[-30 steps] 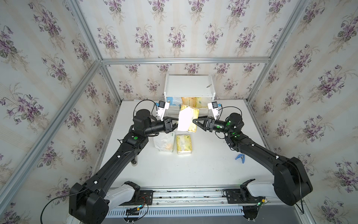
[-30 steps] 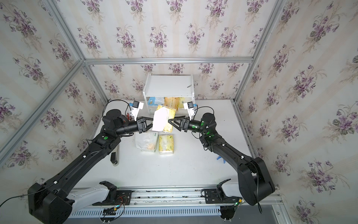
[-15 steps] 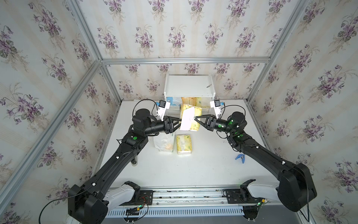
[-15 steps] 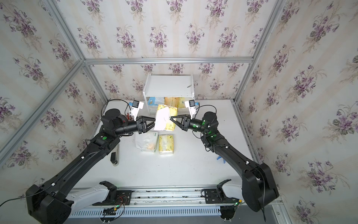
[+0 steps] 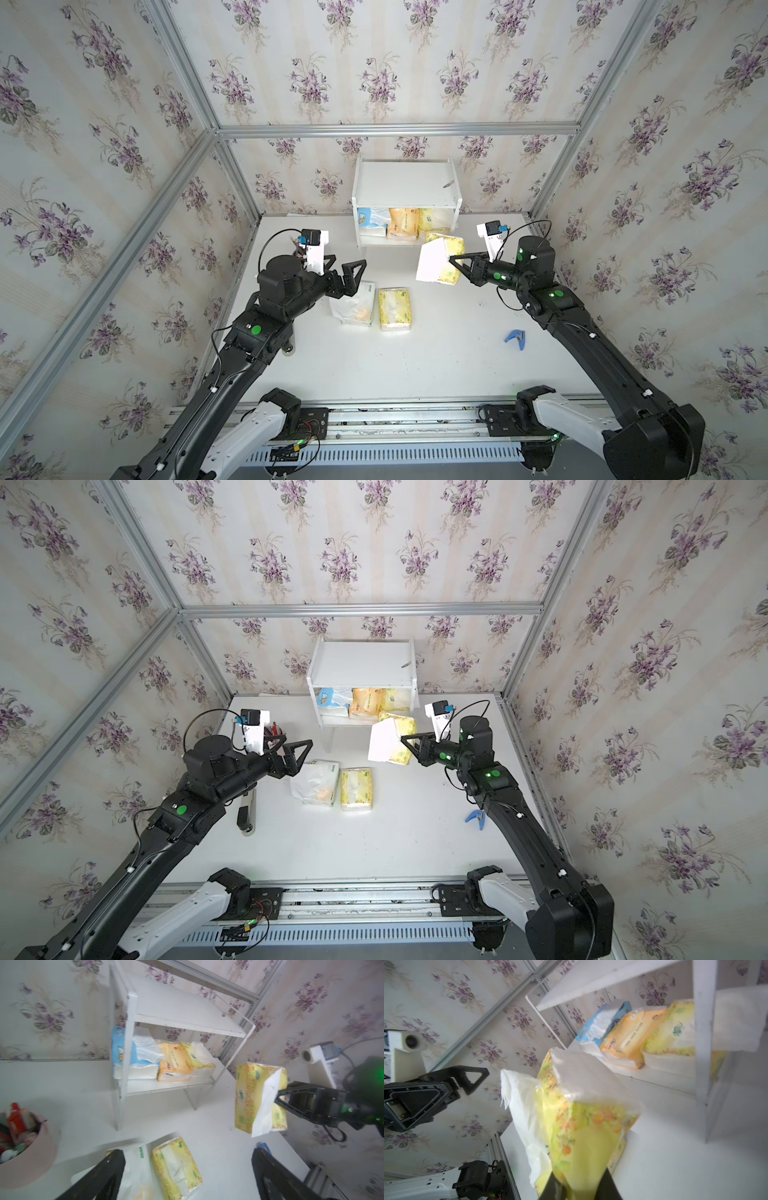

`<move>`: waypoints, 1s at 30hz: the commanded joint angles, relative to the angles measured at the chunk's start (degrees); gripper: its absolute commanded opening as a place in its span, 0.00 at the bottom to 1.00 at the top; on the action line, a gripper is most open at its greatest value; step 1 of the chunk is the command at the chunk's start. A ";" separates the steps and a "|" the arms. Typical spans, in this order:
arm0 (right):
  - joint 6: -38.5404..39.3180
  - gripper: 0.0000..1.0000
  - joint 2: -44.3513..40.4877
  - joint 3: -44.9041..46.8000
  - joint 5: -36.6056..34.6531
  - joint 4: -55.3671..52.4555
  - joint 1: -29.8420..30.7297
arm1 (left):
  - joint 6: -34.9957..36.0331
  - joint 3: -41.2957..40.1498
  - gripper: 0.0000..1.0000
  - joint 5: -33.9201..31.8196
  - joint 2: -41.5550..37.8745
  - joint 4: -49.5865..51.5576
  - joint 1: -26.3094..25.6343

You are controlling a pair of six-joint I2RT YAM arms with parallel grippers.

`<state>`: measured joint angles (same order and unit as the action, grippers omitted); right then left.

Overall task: Remove the tissue boxes from the shelf
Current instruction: Pick up a box of tissues from the shelf, then place the box of tissues at the center of the board.

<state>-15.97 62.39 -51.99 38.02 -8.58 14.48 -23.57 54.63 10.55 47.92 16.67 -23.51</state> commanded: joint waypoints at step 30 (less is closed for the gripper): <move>0.12 0.12 24.76 15.14 7.25 6.96 -1.16 | -0.33 -3.19 0.99 -20.31 -2.32 3.29 0.14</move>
<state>-14.70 85.95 -37.15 44.29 -6.70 13.17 -24.01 51.51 -9.43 45.43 20.05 -23.35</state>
